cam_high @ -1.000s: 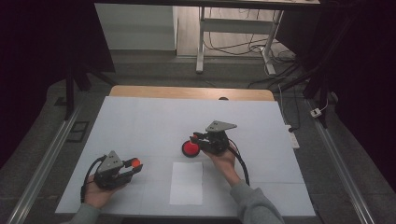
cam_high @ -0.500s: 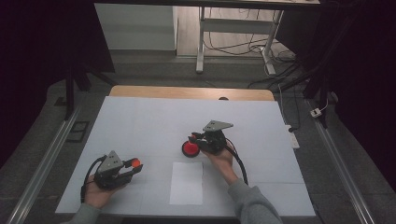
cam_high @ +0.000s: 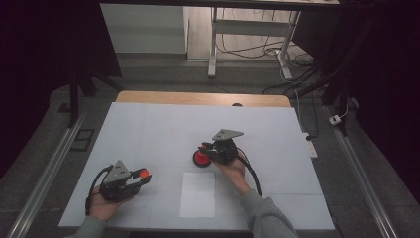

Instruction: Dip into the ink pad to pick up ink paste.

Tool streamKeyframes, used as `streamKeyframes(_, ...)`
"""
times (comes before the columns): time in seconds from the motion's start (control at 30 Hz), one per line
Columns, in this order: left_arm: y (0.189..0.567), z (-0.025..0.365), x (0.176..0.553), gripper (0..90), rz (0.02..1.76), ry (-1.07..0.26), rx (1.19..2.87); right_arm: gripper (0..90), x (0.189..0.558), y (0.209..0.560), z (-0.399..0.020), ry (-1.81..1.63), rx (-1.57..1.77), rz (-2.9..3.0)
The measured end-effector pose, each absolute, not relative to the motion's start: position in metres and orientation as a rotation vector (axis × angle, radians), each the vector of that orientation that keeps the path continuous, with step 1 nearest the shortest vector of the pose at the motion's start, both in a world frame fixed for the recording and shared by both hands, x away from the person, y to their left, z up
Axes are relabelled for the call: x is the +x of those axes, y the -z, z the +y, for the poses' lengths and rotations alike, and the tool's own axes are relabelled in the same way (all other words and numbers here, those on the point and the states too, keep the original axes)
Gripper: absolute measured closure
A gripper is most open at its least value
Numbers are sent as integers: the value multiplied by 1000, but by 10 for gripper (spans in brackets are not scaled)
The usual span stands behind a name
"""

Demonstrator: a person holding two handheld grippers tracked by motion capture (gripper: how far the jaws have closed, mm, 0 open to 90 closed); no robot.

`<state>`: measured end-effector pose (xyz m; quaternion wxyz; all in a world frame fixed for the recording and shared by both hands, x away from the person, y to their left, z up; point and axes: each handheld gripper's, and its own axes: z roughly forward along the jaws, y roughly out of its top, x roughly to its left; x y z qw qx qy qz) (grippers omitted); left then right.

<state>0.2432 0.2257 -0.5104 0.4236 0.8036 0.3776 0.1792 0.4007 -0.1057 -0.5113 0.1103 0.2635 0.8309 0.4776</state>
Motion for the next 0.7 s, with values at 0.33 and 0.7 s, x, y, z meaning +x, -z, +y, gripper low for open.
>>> streamKeyframes(0.33, 510, 225, 243, 646, 936, -441, 2008, 719, 397, 515, -105, -1342, 771, 2461)
streamKeyframes(0.7, 510, 223, 243, 646, 938, -440, 2011, 720, 398, 518, -106, -1297, 773, 2464)
